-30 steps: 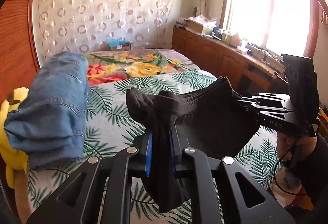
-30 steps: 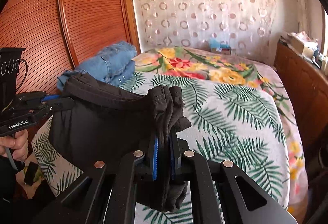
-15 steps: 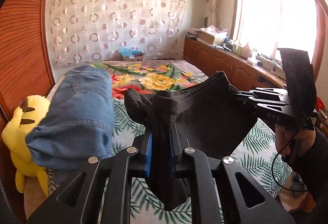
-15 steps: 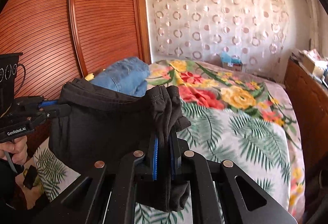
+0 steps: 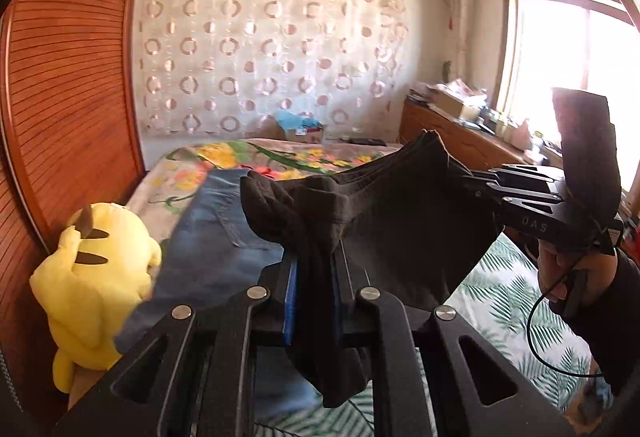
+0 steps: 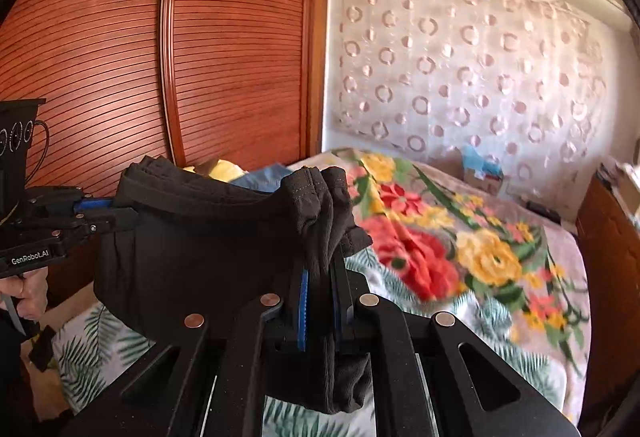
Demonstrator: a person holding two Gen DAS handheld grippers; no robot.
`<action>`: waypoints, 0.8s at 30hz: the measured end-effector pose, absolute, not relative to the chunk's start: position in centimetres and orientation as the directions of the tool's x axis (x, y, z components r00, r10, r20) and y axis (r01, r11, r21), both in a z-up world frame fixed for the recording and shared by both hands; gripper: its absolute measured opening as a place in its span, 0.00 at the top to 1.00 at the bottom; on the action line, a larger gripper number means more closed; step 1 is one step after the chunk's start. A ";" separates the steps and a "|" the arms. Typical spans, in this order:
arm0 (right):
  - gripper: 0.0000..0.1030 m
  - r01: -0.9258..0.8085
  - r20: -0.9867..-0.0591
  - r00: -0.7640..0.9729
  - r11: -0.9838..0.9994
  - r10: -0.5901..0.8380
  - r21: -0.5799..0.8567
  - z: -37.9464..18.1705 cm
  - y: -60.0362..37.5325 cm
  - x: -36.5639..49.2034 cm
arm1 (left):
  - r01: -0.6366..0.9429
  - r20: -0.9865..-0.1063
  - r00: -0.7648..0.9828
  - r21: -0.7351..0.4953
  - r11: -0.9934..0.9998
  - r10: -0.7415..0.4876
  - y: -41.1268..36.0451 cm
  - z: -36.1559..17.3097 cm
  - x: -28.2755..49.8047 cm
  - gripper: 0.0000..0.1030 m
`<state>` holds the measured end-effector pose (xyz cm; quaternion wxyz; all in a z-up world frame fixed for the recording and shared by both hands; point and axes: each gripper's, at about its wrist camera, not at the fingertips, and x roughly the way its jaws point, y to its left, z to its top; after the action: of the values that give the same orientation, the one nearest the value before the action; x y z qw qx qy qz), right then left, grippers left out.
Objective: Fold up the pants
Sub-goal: 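Grasp the folded shorts with the right tool and lift them off the bed, then carry the shorts with the right tool and lay them on the blue jeans stack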
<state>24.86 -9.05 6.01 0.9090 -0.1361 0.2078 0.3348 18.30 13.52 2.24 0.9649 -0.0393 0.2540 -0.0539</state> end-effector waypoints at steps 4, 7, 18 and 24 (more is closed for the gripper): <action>0.92 -0.683 -0.478 0.681 0.717 0.555 -0.140 5.8 -6.9 28.2 | 0.048 -0.489 0.866 -0.118 0.992 -0.100 15.3 1.6 19.6 0.85; 0.92 -0.695 -0.483 0.675 0.701 0.557 -0.162 5.6 -5.5 30.6 | 0.028 -0.495 0.864 -0.130 0.991 -0.089 16.2 1.0 20.2 0.85; 0.91 -0.764 -0.504 0.624 0.600 0.597 -0.235 4.6 0.7 36.8 | -0.073 -0.491 0.871 -0.164 0.984 -0.017 18.1 -0.3 19.8 0.85; 0.91 -0.790 -0.510 0.596 0.568 0.621 -0.231 2.8 3.3 38.3 | -0.126 -0.523 0.852 -0.175 0.976 0.017 19.3 -1.5 19.5 0.85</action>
<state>38.31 3.32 2.77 0.8649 -0.2229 0.1895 0.4078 19.45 19.33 -1.53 0.9569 -0.1020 0.2693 0.0373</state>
